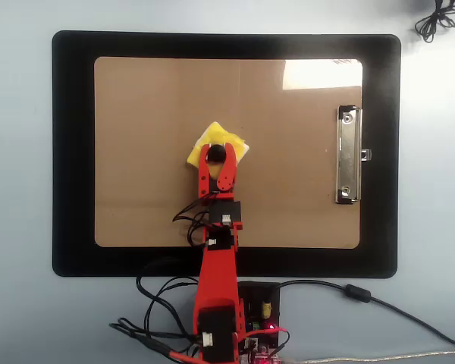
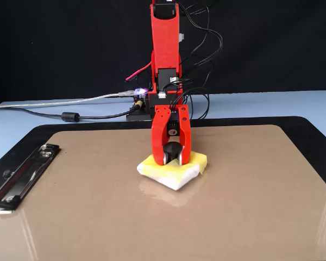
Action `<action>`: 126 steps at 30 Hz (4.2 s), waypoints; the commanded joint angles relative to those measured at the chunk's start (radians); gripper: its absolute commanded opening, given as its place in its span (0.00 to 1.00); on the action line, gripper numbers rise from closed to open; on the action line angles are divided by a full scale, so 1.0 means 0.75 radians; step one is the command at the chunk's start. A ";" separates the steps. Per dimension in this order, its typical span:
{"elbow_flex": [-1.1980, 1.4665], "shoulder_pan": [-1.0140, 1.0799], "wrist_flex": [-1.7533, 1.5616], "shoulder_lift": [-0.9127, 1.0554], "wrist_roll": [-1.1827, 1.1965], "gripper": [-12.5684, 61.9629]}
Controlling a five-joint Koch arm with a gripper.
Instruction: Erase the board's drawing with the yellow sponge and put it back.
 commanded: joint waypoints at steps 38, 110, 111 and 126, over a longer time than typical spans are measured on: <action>-0.209 -0.090 -0.039 -0.143 -0.016 0.06; -0.695 -0.826 2.364 1.172 -0.421 0.62; -0.728 -0.742 2.473 1.166 -0.393 0.62; -0.247 0.090 2.825 1.184 0.202 0.62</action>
